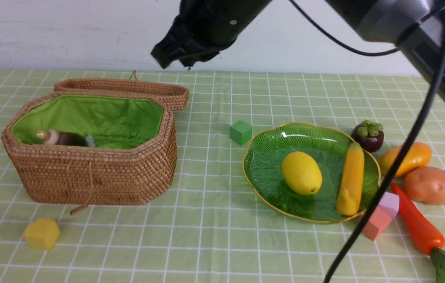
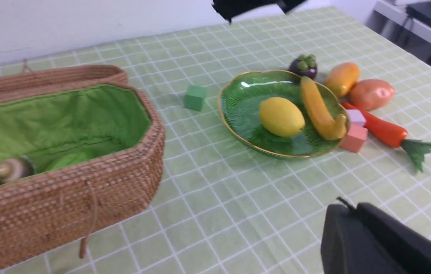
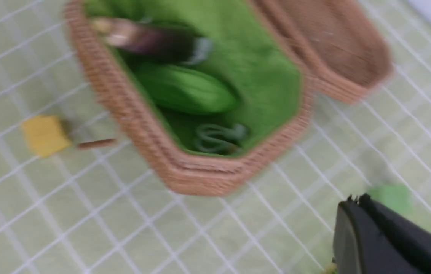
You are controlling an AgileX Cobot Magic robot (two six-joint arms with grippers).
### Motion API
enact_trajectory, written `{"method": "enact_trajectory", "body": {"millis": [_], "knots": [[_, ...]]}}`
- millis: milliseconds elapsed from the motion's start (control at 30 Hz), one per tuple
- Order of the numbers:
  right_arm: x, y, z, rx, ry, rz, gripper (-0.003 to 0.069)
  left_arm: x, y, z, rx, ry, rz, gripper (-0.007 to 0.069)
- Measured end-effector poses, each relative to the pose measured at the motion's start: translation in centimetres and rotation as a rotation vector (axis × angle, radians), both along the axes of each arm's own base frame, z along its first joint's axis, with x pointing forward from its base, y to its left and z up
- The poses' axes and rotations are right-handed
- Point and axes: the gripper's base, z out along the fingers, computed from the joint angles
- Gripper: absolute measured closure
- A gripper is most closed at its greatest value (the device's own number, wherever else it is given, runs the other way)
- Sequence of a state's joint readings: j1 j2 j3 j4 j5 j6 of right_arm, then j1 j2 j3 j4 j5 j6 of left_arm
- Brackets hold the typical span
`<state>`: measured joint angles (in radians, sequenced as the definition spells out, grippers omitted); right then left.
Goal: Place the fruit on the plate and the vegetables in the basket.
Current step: Use the right arm to grab a carrot and put it into the left basket
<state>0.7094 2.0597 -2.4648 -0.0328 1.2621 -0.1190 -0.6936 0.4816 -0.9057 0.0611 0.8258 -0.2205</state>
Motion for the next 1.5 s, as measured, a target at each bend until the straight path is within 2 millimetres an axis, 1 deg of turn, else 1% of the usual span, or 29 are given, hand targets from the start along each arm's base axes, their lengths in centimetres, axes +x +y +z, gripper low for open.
{"method": "enact_trajectory", "body": {"millis": [33, 67, 133, 167, 200, 233, 267, 300, 333, 433, 500, 533, 567, 600, 633, 700, 733, 767, 800, 833, 900, 967, 1033, 1067, 1167, 1267, 1400, 1433, 1500], "knots": [[-0.1, -0.2, 0.3, 0.004, -0.006, -0.01, 0.0674, 0.0, 0.0, 0.0, 0.0, 0.0, -0.004, 0.0604], [-0.2, -1.4, 0.7, -0.005, -0.002, -0.056, 0.0674, -0.1, -0.1, 0.0, 0.001, 0.0, -0.018, 0.0603], [-0.8, -5.0, 1.0, -0.035, 0.032, -0.155, 0.0673, -0.3, -0.4, 0.0, 0.006, -0.003, -0.057, 0.0603], [-1.2, -7.2, 1.3, -0.036, 0.047, -0.21, 0.0673, -0.4, -0.5, 0.0, 0.008, -0.005, -0.071, 0.0603], [-1.3, -8.4, 0.7, -0.054, 0.075, -0.241, 0.0672, -0.4, -0.5, 0.0, 0.009, -0.006, -0.077, 0.0603], [-1.8, -10.1, 0.7, -0.055, 0.093, -0.29, 0.0671, -0.4, -0.5, 0.0, 0.012, -0.009, -0.084, 0.0603], [-1.9, -12.8, -1.0, -0.084, 0.157, -0.373, 0.067, -0.5, -0.6, 0.0, 0.016, -0.012, -0.091, 0.0603], [-2.1, -14.8, -2.3, -0.1, 0.209, -0.438, 0.0668, -0.5, -0.6, 0.0, 0.018, -0.014, -0.093, 0.0603], [-2.3, -15.9, -2.7, -0.098, 0.226, -0.478, 0.0666, -0.5, -0.6, 0.0, 0.02, -0.016, -0.094, 0.0603], [-3.2, -21.2, -8.2, -0.171, 0.415, -0.659, 0.0652, -0.5, -0.6, 0.0, 0.025, -0.02, -0.097, 0.0599], [-3.7, -23.4, -11.6, -0.199, 0.508, -0.728, 0.063, -0.5, -0.6, 0.0, 0.026, -0.021, -0.098, 0.0596], [-3.9, -24.9, -13.5, -0.194, 0.542, -0.772, 0.0606, -0.5, -0.6, 0.0, 0.026, -0.021, -0.098, 0.0595], [-4.2, -25.8, -15.2, -0.189, 0.578, -0.794, 0.0579, -0.5, -0.6, 0.0, 0.023, -0.019, -0.1, 0.0595], [-4.1, -26.3, -15.8, -0.177, 0.584, -0.805, 0.0559, -0.5, -0.6, 0.0, 0.022, -0.018, -0.101, 0.0595], [-4.3, -27.1, -17.4, -0.158, 0.609, -0.818, 0.0512, -0.5, -0.6, 0.0, 0.019, -0.016, -0.103, 0.0595], [-4.3, -27.9, -19.0, -0.128, 0.624, -0.824, 0.0438, -0.6, -0.7, 0.0, 0.015, -0.013, -0.107, 0.0594], [-4.1, -28.4, -20.1, -0.103, 0.632, -0.822, 0.0368, -0.6, -0.7, 0.0, 0.012, -0.011, -0.111, 0.0592], [-3.9, -28.7, -20.6, -0.093, 0.627, -0.816, 0.0339, -0.6, -0.7, 0.0, 0.009, -0.009, -0.113, 0.0592], [-3.5, -28.9, -21.5, -0.067, 0.635, -0.811, 0.0276, -0.6, -0.8, 0.0, 0.006, -0.007, -0.116, 0.059], [-3.3, -28.9, -21.8, -0.055, 0.631, -0.807, 0.026, -0.6, -0.8, 0.0, 0.006, -0.006, -0.117, 0.0589], [-2.6, -29.0, -22.9, -0.028, 0.629, -0.788, 0.0196, -0.7, -0.8, 0.0, 0.004, -0.005, -0.119, 0.0587], [-1.8, -28.9, -24.0, -0.018, 0.618, -0.766, 0.0162, -0.7, -0.8, 0.0, 0.002, -0.004, -0.12, 0.0586], [-1.3, -28.9, -24.8, -0.022, 0.61, -0.754, 0.0152, -0.7, -0.8, 0.0, 0.002, -0.004, -0.12, 0.0586], [-0.9, -29.0, -25.8, -0.034, 0.604, -0.741, 0.0148, -0.7, -0.8, 0.0, 0.002, -0.004, -0.12, 0.0585], [-0.5, -29.1, -27.0, -0.055, 0.614, -0.731, 0.0148, -0.7, -0.8, 0.0, 0.0, -0.002, -0.122, 0.0585], [-0.4, -29.1, -27.2, -0.061, 0.617, -0.729, 0.0159, -0.7, -0.8, 0.0, 0.002, 0.002, -0.122, 0.0585], [-0.4, -29.2, -27.2, -0.076, 0.629, -0.722, 0.026, -0.7, -0.8, -0.1, 0.006, 0.007, -0.123, 0.0583], [-0.4, -29.3, -27.1, -0.075, 0.628, -0.722, 0.0273, -0.7, -0.8, -0.1, 0.007, 0.009, -0.124, 0.0581], [-0.6, -29.3, -27.0, -0.078, 0.638, -0.719, 0.0272, -0.7, -0.8, -0.1, 0.01, 0.013, -0.124, 0.0578]]}}
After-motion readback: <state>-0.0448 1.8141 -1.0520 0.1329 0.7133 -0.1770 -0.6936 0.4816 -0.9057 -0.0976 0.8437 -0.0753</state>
